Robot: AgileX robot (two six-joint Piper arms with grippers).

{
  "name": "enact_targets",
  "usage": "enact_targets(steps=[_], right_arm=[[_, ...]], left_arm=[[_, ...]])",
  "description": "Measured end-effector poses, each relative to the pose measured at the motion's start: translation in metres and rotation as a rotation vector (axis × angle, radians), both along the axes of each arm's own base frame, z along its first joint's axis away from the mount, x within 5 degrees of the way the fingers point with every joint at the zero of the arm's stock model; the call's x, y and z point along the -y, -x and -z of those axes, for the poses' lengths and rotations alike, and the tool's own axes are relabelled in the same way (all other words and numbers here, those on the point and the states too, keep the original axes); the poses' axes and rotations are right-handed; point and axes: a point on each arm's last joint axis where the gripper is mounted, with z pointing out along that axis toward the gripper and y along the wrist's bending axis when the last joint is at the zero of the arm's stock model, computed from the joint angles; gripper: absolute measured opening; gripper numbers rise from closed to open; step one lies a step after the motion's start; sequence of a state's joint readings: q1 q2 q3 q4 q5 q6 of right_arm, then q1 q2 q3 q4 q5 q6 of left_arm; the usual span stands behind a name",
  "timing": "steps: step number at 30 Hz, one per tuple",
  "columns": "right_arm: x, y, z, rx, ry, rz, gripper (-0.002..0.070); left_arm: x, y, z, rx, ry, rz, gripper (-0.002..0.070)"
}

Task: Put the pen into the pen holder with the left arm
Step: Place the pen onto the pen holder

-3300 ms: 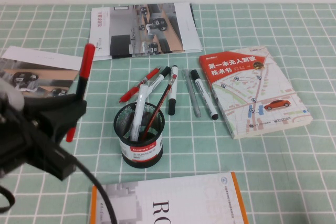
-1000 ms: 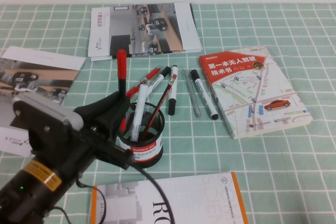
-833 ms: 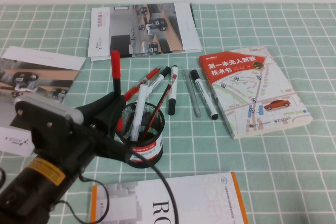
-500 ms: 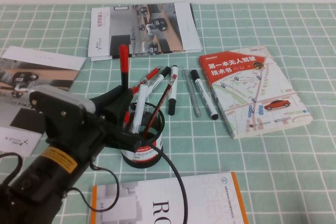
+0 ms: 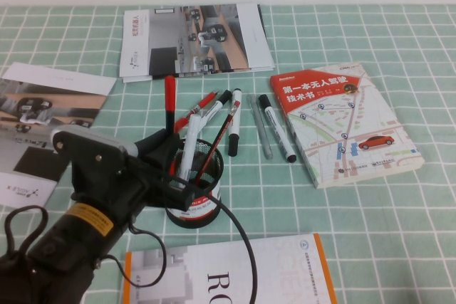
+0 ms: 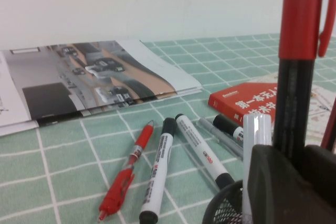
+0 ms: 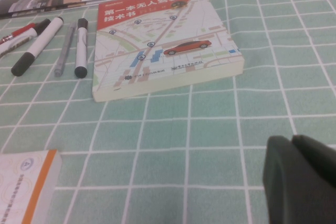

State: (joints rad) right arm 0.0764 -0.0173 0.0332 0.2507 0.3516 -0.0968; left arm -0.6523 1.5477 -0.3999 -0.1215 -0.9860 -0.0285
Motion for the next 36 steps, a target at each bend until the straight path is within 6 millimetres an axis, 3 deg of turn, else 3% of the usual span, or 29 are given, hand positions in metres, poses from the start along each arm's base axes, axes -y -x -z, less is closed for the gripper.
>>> enact_targets(steps=[19, 21, 26, 30, 33, 36], right_arm=[[0.000, 0.000, 0.000, 0.000, 0.000, 0.000, -0.0020], [0.000, 0.000, 0.000, 0.000, 0.000, 0.000, -0.0020], [0.000, 0.000, 0.000, 0.000, 0.000, 0.000, -0.0020], [0.000, 0.000, 0.000, 0.000, 0.000, 0.000, -0.0020], [0.000, 0.000, 0.000, 0.000, 0.000, 0.000, -0.0020], [0.000, 0.000, 0.000, 0.000, 0.000, 0.000, -0.0020]], left_arm=[[0.005, 0.002, 0.004, 0.000, -0.042, 0.056, 0.0069], [0.005, 0.002, 0.004, 0.000, -0.043, 0.056, 0.0110], [0.002, 0.001, 0.004, -0.011, -0.032, 0.027, 0.0295], [-0.001, -0.001, 0.004, -0.027, -0.017, -0.017, 0.0355], [-0.004, 0.001, 0.000, -0.045, -0.031, -0.028, 0.0339], [-0.007, 0.007, -0.012, -0.062, -0.031, -0.022, 0.0231]])
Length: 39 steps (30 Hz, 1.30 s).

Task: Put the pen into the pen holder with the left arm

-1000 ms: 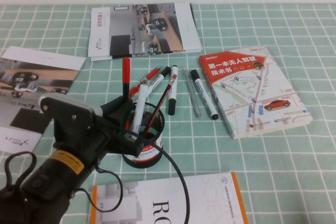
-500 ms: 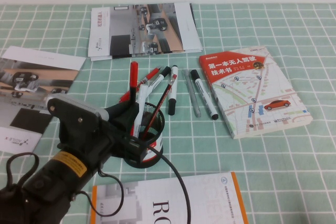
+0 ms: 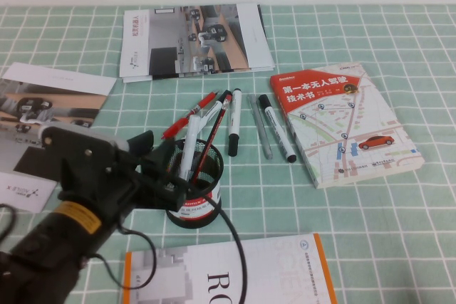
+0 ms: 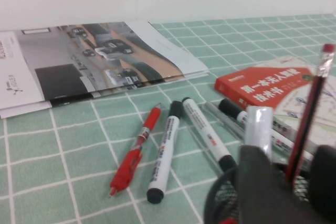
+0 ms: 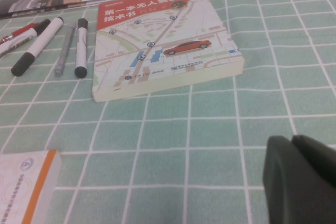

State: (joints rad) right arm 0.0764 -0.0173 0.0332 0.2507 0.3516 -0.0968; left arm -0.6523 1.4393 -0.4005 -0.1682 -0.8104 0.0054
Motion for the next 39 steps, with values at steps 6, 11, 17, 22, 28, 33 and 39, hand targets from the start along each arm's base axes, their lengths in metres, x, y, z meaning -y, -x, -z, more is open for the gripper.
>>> enact_targets(steps=[6, 11, 17, 22, 28, 33, 39], right_arm=[[0.000, 0.000, 0.000, 0.000, 0.000, 0.000, -0.0020], [0.000, 0.000, 0.000, 0.000, 0.000, 0.000, -0.0020], [0.000, 0.000, 0.000, 0.000, 0.000, 0.000, -0.0020], [0.000, 0.000, 0.000, 0.000, 0.000, 0.000, -0.0020], [0.000, 0.000, 0.000, 0.000, 0.000, 0.000, -0.0020], [0.000, 0.000, 0.000, 0.000, 0.000, 0.000, -0.0020], [0.000, 0.000, 0.000, 0.000, 0.000, 0.000, -0.0020]], left_arm=[[-0.010, 0.020, -0.028, -0.019, -0.036, 0.046, 0.0021], [-0.024, 0.044, -0.054, -0.011, -0.047, 0.091, 0.0002], [-0.043, 0.072, -0.078, 0.015, -0.016, 0.108, 0.0000], [-0.050, 0.081, -0.086, 0.039, -0.001, 0.111, 0.0000], [-0.049, 0.081, -0.083, 0.017, -0.014, 0.114, 0.0000], [-0.049, 0.081, -0.083, 0.014, -0.014, 0.114, 0.0000], [-0.052, 0.082, -0.082, 0.064, -0.079, 0.116, 0.0000]])
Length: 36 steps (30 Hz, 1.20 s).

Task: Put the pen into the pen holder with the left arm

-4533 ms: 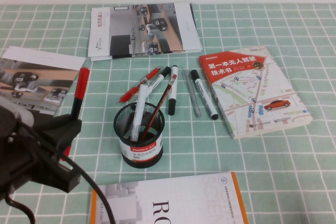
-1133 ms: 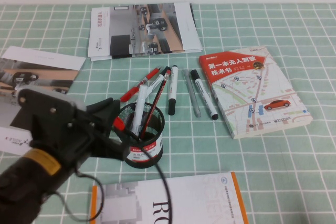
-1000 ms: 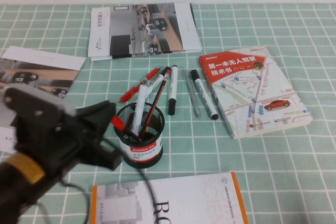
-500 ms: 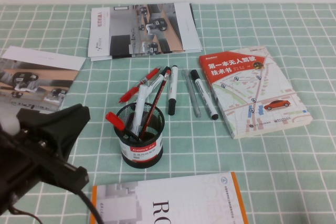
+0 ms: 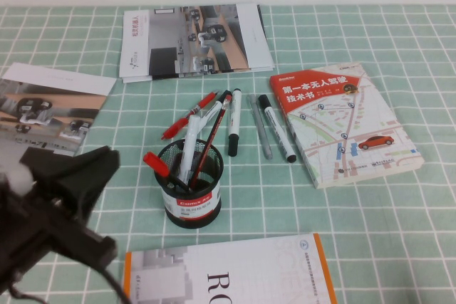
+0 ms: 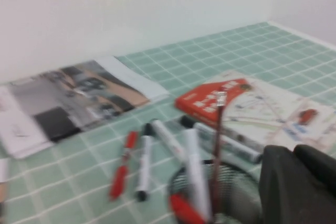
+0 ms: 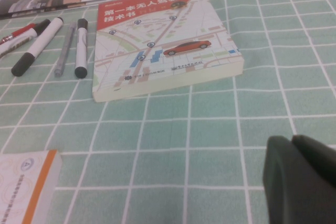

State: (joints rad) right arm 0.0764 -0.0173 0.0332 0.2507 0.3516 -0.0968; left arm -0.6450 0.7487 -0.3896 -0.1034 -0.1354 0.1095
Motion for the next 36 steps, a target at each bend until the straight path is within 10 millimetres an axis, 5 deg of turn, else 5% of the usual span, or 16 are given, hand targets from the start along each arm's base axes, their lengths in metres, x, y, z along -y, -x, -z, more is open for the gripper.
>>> enact_targets(steps=[7, 15, 21, 36], right_arm=[[0.000, 0.000, 0.000, 0.000, 0.000, 0.000, -0.0020], [0.000, 0.000, 0.000, 0.000, 0.000, 0.000, -0.0020], [0.000, 0.000, 0.000, 0.000, 0.000, 0.000, -0.0020], [0.000, 0.000, 0.000, 0.000, -0.001, 0.000, -0.0020]], left_arm=[[-0.041, 0.014, 0.019, 0.041, 0.033, -0.200, 0.0000], [-0.075, 0.051, 0.047, 0.177, 0.101, -0.386, 0.0000], [-0.082, 0.072, 0.061, 0.201, 0.106, -0.426, 0.0000], [-0.082, 0.071, 0.094, 0.039, 0.057, -0.448, 0.0000]])
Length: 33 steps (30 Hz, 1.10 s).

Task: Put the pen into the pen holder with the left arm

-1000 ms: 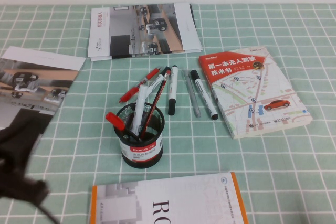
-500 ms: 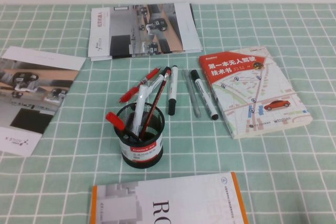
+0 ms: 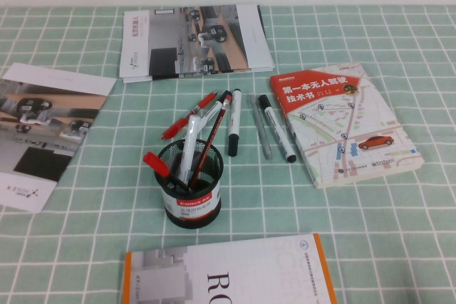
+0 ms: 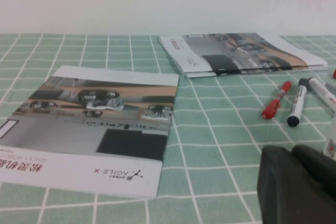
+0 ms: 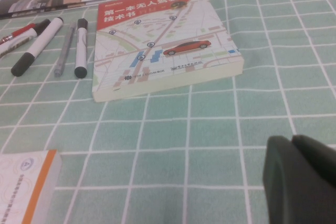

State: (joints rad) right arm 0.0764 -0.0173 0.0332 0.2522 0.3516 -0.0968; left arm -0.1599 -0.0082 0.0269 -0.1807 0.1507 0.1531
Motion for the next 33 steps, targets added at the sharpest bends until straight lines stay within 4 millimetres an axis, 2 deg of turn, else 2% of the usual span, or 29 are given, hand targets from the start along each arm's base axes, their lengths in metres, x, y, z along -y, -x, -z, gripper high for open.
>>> enact_targets(steps=[7, 14, 33], right_arm=[[0.000, 0.000, 0.000, 0.000, 0.000, 0.000, -0.0020], [0.000, 0.000, 0.000, 0.000, 0.000, 0.000, -0.0020], [0.000, 0.000, 0.000, 0.000, 0.000, 0.000, -0.0020]], left_arm=[[-0.003, 0.000, 0.003, -0.025, -0.047, -0.027, 0.0000], [-0.004, 0.003, 0.018, -0.198, -0.050, -0.042, 0.0000], [-0.005, 0.003, 0.019, -0.216, -0.053, -0.043, 0.0000]])
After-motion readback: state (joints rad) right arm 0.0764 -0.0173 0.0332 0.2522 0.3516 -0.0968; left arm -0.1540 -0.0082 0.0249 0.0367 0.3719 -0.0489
